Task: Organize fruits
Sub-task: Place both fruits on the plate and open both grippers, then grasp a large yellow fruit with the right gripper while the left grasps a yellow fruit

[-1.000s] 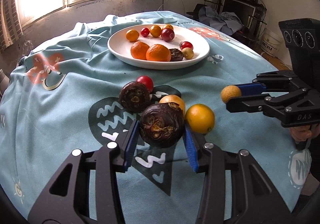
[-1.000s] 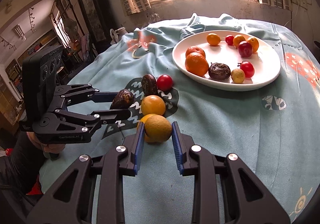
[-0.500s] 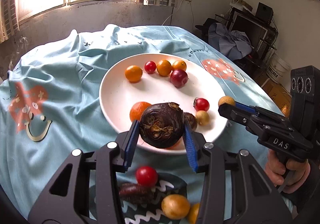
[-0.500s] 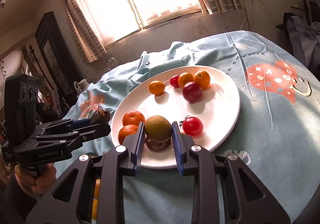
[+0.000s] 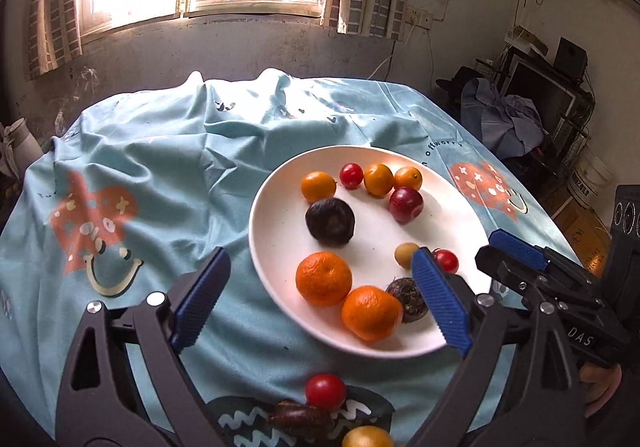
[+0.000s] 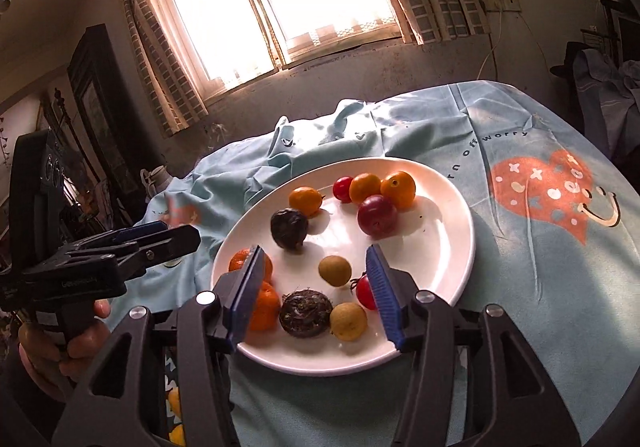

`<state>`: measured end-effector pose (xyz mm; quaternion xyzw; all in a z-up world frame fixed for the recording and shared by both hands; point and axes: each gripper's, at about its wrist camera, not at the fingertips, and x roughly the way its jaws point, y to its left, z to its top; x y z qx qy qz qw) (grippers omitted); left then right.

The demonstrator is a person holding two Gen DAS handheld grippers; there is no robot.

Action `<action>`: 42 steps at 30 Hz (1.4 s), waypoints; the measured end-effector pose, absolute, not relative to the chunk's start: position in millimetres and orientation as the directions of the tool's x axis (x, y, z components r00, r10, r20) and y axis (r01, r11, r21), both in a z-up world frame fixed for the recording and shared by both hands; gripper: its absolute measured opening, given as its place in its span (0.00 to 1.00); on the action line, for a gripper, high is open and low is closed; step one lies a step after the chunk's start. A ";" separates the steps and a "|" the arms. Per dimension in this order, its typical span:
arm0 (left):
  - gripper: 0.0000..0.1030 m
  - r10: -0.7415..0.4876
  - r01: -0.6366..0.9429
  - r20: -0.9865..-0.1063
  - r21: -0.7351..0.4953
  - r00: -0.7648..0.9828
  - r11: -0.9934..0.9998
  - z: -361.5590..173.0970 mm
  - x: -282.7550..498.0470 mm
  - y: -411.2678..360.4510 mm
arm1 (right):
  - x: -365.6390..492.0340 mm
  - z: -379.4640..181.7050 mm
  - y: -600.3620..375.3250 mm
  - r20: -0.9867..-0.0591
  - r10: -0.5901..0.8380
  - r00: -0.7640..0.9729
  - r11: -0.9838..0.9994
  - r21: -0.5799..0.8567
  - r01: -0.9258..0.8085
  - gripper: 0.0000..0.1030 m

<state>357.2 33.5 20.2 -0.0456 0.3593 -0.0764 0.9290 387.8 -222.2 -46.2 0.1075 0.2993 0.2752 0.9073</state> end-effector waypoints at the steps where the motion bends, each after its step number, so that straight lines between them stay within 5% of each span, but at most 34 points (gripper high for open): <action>1: 0.94 -0.160 0.092 -0.656 -0.138 0.738 0.986 22.8 344.1 39.5 | 380.3 -44.4 -218.4 -0.492 0.578 0.651 0.816 0.358 -0.454 0.58; 8: 0.98 -0.068 -0.041 -0.624 -0.159 0.778 0.986 -4.0 261.1 80.5 | 316.3 -55.3 -175.6 -0.588 0.603 0.540 0.769 0.248 -0.590 0.58; 13: 0.98 -0.027 -0.092 -0.690 -0.135 0.723 0.987 -30.5 249.1 87.8 | 289.6 -81.2 -148.0 -0.691 0.573 0.441 0.736 0.196 -0.649 0.58; 29: 0.98 0.029 -0.123 -0.674 -0.092 0.738 0.988 -27.0 242.2 86.1 | 275.6 -98.0 -133.1 -0.748 0.518 0.415 0.711 0.107 -0.695 0.58; 42: 0.98 0.033 -0.125 -0.670 -0.090 0.742 0.988 -25.9 242.2 85.9 | 278.1 -103.0 -131.9 -0.762 0.509 0.401 0.715 0.114 -0.690 0.39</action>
